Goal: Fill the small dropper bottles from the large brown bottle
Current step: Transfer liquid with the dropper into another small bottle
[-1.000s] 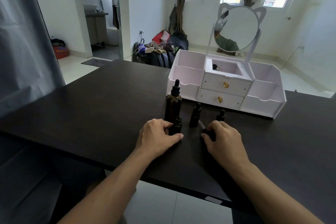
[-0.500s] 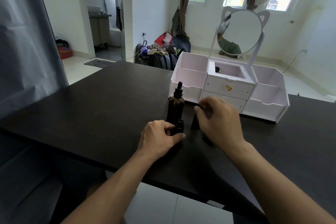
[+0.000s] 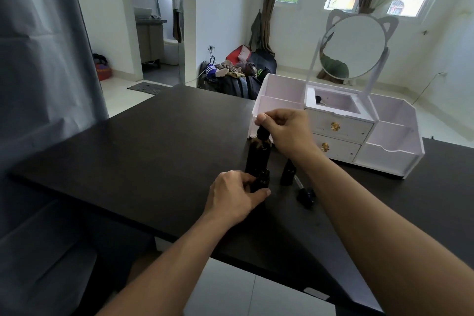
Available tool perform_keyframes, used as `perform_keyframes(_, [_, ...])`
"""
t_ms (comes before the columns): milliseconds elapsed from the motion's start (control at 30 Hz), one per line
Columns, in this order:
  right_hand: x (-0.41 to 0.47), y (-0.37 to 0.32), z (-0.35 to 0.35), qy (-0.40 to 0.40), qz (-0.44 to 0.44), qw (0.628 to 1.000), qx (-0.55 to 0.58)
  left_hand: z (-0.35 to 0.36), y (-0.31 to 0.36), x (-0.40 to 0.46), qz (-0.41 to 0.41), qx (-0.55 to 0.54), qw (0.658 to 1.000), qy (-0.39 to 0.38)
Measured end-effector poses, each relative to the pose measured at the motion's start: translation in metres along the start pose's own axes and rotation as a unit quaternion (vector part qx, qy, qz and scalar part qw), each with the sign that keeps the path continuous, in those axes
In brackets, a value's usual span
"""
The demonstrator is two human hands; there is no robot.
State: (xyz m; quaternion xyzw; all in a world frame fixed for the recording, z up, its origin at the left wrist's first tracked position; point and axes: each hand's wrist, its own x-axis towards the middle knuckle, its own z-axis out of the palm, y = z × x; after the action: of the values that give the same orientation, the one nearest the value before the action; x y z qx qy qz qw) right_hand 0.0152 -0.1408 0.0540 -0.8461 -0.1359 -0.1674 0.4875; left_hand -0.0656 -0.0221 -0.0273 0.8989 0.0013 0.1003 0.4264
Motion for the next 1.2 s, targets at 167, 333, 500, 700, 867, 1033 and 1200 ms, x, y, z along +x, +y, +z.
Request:
perform_keyframes(167, [-0.001,-0.002,0.000,-0.004,0.005,1.000,0.021,0.000,0.000,0.000,-0.005,0.003,1.000,0.005])
perform_keyframes(333, [-0.001,-0.002,-0.002,-0.010,-0.002,1.000,0.010,0.000,0.001,0.000,0.000,0.000,1.000,0.000])
perform_keyframes(500, [-0.006,-0.004,-0.004,-0.020,-0.015,1.000,0.003,0.001,0.001,0.000,0.003,0.000,1.000,0.000])
perform_keyframes(700, [-0.007,-0.003,-0.004,-0.006,-0.010,1.000,-0.007,0.000,0.001,0.000,0.005,0.008,1.000,-0.006])
perform_keyframes(867, [-0.002,-0.018,-0.012,0.022,-0.030,0.999,0.025,0.001,0.001,0.000,0.001,0.008,1.000,0.002])
perform_keyframes(1033, [0.009,-0.045,-0.033,0.064,-0.062,0.995,0.045,0.001,0.000,0.002,0.008,0.022,1.000,-0.013])
perform_keyframes(1200, [0.011,-0.065,-0.052,0.088,-0.087,0.991,0.049,0.004,-0.003,0.002,0.028,-0.031,0.999,0.021])
